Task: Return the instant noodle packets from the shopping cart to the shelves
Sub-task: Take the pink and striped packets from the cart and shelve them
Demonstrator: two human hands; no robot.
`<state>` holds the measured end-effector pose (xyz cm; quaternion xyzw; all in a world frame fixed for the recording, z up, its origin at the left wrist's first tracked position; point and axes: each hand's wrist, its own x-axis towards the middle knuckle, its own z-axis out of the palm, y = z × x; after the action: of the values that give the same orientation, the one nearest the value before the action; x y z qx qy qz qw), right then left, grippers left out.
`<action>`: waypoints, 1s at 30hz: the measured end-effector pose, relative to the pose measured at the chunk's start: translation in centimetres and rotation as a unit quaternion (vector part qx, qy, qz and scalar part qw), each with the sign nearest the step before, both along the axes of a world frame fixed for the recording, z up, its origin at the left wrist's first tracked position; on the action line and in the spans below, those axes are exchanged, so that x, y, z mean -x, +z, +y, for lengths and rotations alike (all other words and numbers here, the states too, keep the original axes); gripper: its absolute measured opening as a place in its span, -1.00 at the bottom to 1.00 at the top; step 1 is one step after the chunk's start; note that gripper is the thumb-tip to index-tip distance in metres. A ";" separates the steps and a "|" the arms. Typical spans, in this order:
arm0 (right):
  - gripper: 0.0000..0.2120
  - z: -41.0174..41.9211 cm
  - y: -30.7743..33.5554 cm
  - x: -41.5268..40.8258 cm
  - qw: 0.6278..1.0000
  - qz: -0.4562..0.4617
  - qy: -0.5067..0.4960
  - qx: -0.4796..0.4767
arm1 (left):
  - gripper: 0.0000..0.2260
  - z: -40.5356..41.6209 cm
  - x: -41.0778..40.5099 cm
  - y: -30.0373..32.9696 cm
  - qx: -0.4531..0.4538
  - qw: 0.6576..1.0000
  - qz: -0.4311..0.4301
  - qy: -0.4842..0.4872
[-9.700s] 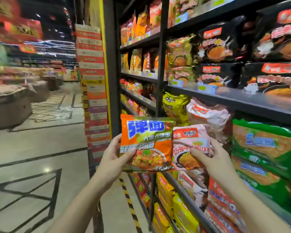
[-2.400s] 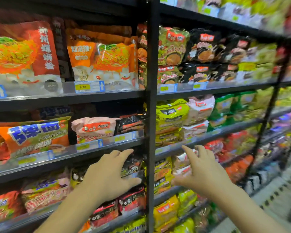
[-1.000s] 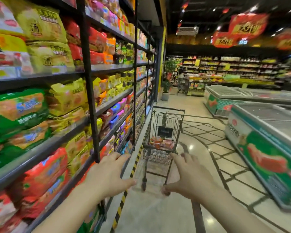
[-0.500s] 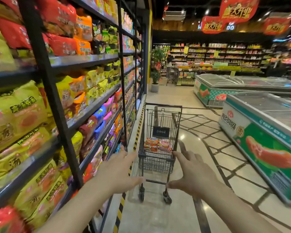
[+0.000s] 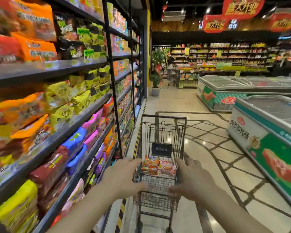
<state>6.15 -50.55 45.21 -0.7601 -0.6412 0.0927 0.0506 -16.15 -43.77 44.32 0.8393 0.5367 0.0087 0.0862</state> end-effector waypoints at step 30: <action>-0.03 49.3 -17.9 -11.0 0.971 0.063 -0.154 0.174 | -0.23 52.8 -12.7 -17.9 0.172 0.984 0.020 -0.047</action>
<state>17.17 -1.23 27.30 -0.8392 -0.4862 0.2419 -0.0281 -3.44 9.06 26.40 0.8365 0.4916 -0.1043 0.2186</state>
